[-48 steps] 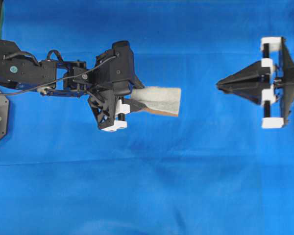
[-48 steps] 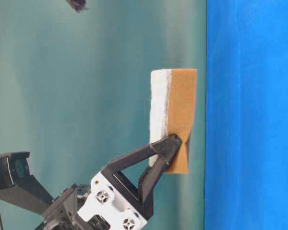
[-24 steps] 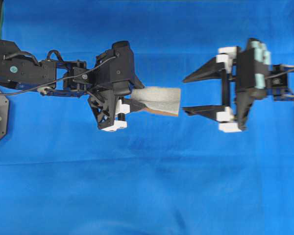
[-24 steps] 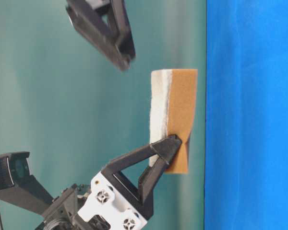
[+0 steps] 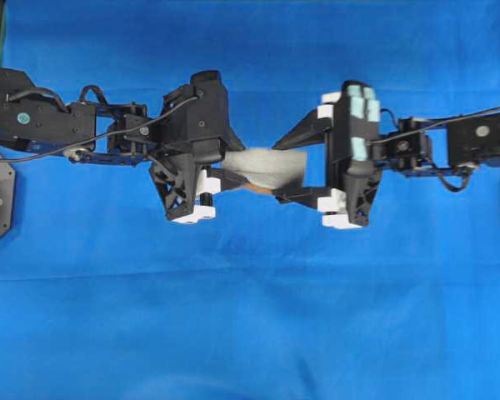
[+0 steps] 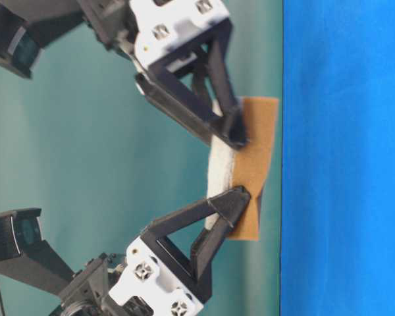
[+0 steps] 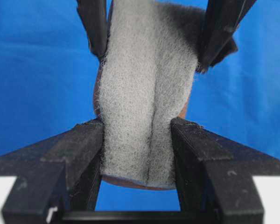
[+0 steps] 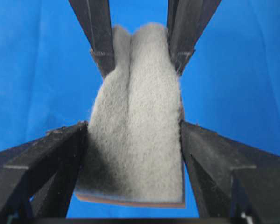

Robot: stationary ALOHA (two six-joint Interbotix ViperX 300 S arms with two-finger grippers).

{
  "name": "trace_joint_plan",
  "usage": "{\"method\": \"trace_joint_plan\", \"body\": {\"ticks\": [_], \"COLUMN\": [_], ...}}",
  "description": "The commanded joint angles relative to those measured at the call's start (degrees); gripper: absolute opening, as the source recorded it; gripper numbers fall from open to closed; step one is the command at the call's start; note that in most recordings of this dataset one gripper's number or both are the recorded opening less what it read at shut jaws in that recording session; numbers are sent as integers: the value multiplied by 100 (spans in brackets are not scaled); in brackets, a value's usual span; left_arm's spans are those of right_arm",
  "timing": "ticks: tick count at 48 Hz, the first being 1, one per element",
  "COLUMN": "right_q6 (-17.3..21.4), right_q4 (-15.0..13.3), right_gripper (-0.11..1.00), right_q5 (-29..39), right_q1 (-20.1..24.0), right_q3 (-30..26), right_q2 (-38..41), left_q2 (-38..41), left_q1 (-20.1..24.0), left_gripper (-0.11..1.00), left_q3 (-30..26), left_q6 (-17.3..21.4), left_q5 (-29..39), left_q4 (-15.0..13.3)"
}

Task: Hand over the sponge with the left arm and wipe it with the right arm.
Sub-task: 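Move the right gripper to the sponge and grasp its right end, then open the left gripper and withdraw it, leaving sponge in right gripper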

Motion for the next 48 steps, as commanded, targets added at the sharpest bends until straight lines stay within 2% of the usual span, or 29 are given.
{"method": "trace_joint_plan", "body": {"ticks": [1,8,18,22,30,34,36,44,48], "right_q6": [9,9,-44,-70,-70,-70,-70,-70,-62], "right_q4": [-9,-9,-44,-97,-158,-158,-158,-158,-158], "right_gripper": [73,73,69,56,16,14,14,14,14], "right_q5": [9,18,18,26,70,97,114,185,220], "right_q1": [0,-26,-26,-26,-26,-26,-26,-26,-26], "right_q3": [-176,-193,-193,-193,-202,-202,-193,-185,-158], "right_q2": [26,62,53,53,44,35,26,-44,-97], "left_q2": [-132,-132,-132,-132,-141,-141,-149,-343,-562], "left_q1": [-9,-9,-9,-18,-26,-44,-53,-88,-132], "left_gripper": [37,31,31,31,27,26,32,80,91], "left_q3": [-62,-53,-62,-53,-53,-53,-44,105,281], "left_q6": [9,18,62,62,62,35,-9,-35,-35], "left_q5": [-26,-26,-35,-70,-202,-281,-316,-422,-510], "left_q4": [-9,-9,0,0,0,0,0,0,0]}}
